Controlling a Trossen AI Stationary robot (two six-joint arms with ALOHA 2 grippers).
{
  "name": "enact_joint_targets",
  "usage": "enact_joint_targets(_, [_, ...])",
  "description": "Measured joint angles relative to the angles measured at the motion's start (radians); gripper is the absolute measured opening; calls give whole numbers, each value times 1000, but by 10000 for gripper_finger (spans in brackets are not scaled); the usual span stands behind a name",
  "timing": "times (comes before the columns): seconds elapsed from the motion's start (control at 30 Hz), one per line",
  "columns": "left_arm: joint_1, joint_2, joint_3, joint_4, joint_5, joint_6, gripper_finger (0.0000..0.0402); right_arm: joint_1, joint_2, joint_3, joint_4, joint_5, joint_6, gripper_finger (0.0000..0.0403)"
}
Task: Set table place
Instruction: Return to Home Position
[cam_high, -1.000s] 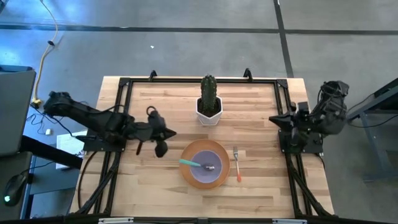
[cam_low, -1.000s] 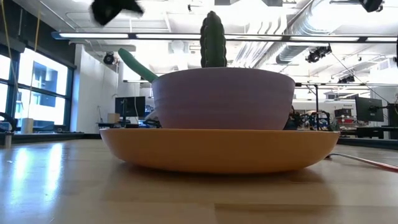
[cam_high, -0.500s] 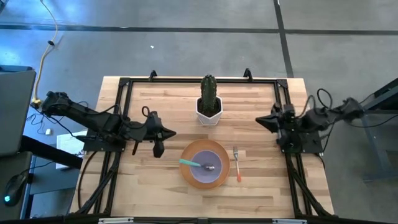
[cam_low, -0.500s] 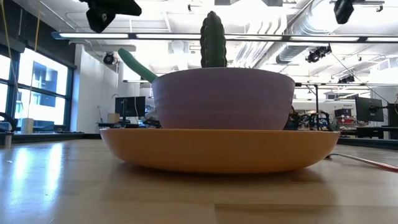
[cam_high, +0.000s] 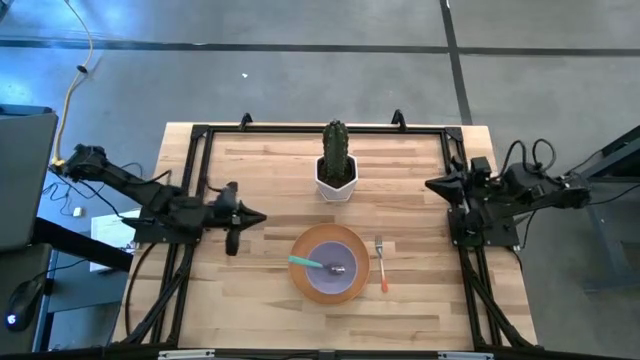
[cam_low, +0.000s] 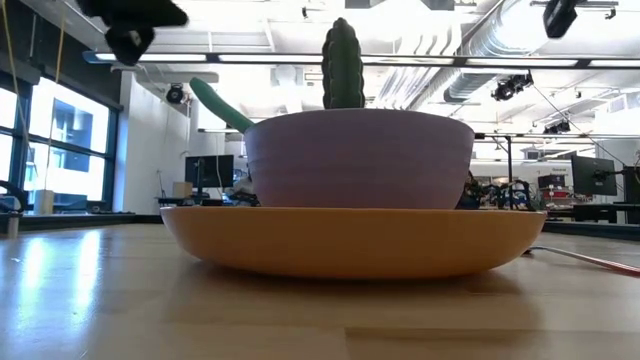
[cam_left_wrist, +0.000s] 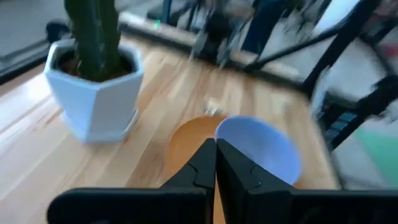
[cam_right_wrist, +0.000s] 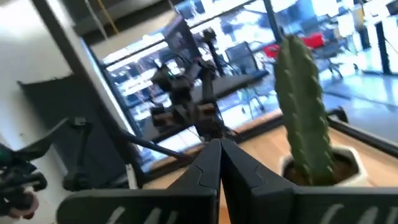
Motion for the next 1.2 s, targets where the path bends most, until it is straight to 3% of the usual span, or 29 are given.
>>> enact_joint_targets(0.17, [-39,-182,-154,149,-55,63,0,0,3,0,-75,60,27,0])
enact_joint_targets(0.43, [-38,-482,-408,239,-39,54,0,0,5,-3,-115,73,9,0])
enact_joint_targets(0.73, [-38,-750,-549,261,-68,72,0,0,-110,-222,112,46,15,0])
enact_joint_targets(0.9, [-38,-759,-558,256,-165,107,0,0,-253,-293,126,106,-23,0])
enact_joint_targets(1.0, [-38,-761,-559,237,-205,116,0,-2,-246,-263,37,132,-86,0])
enact_joint_targets(1.2, [-38,-761,-559,236,-148,178,0,-2,-251,-246,-165,110,4,0])
